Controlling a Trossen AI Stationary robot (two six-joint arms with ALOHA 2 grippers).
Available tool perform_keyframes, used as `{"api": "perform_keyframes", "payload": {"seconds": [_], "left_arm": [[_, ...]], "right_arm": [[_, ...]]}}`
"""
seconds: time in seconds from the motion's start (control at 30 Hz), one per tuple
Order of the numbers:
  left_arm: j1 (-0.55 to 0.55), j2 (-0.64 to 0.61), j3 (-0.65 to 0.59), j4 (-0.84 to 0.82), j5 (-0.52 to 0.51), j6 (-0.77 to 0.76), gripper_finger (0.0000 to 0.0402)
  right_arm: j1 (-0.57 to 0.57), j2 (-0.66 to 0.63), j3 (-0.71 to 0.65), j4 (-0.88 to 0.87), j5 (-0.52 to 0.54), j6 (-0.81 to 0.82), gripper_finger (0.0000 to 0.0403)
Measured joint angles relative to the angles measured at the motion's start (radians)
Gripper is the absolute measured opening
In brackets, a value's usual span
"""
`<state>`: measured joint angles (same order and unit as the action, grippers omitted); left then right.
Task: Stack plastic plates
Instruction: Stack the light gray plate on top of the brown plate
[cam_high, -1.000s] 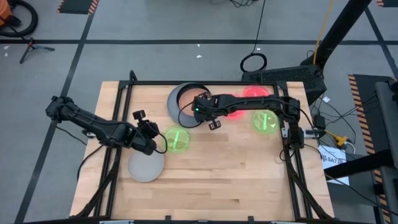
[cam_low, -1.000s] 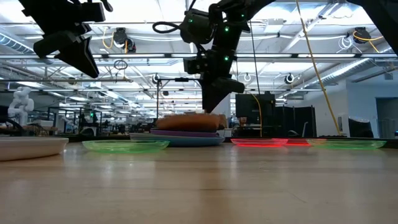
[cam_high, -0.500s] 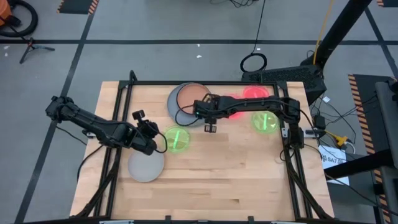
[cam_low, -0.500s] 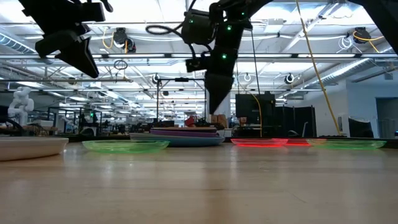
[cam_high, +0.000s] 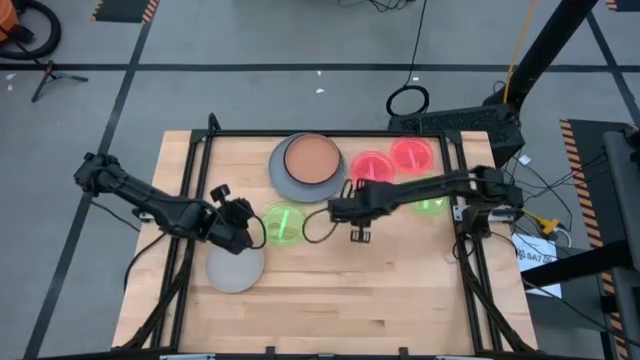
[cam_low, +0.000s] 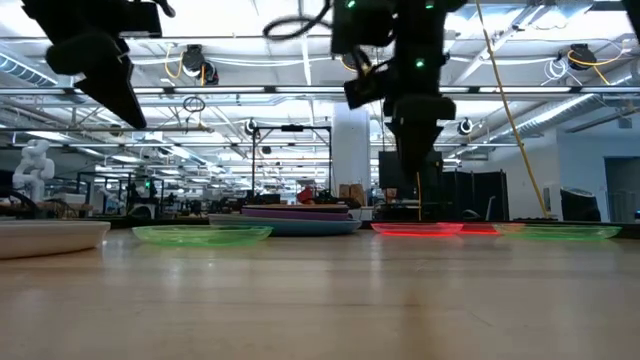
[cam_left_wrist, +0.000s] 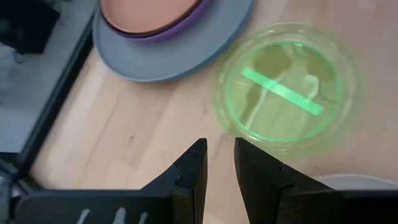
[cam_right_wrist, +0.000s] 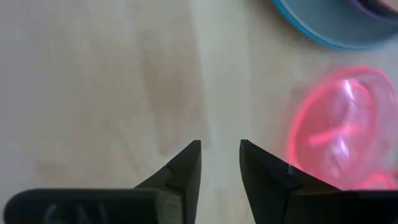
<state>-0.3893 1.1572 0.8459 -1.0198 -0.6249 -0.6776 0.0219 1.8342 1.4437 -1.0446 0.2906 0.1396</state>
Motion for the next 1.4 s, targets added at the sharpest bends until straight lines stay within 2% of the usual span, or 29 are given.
{"api": "perform_keyframes", "payload": {"seconds": [0.13, 0.37, 0.5, 0.77, 1.07, 1.17, 1.23, 1.33, 1.4], "left_arm": [[-0.063, 0.0, 0.0, 0.015, 0.039, -0.03, 0.0088], [-0.148, 0.016, 0.0, 0.062, 0.283, -0.012, 0.0088], [-0.164, 0.047, -0.016, 0.066, 0.37, -0.002, 0.0088], [-0.078, 0.08, -0.112, 0.105, 0.571, 0.195, 0.0063], [0.19, 0.08, -0.131, 0.17, 0.739, 0.583, 0.0019], [0.273, 0.08, -0.132, 0.179, 0.818, 0.642, 0.0007], [0.312, 0.08, -0.132, 0.177, 0.818, 0.639, 0.0005], [0.348, 0.08, -0.132, 0.175, 0.72, 0.593, 0.0012], [0.365, 0.08, -0.132, 0.171, 0.699, 0.579, 0.0024]], "right_arm": [[0.036, -0.141, -0.167, 0.225, -0.032, -0.005, 0.0095], [0.053, -0.382, -0.423, 0.654, -0.03, -0.03, 0.0089], [0.052, -0.47, -0.513, 0.8, -0.03, -0.092, 0.0089], [0.052, -0.551, -0.544, 0.808, -0.03, -0.108, 0.0089], [0.051, -0.567, -0.544, 0.801, -0.028, -0.128, 0.0089], [0.051, -0.567, -0.544, 0.785, -0.028, -0.124, 0.0089], [0.051, -0.567, -0.544, 0.782, -0.028, -0.12, 0.0089], [0.051, -0.567, -0.544, 0.782, -0.028, -0.119, 0.0089], [0.051, -0.567, -0.544, 0.782, -0.028, -0.119, 0.0089]]}}
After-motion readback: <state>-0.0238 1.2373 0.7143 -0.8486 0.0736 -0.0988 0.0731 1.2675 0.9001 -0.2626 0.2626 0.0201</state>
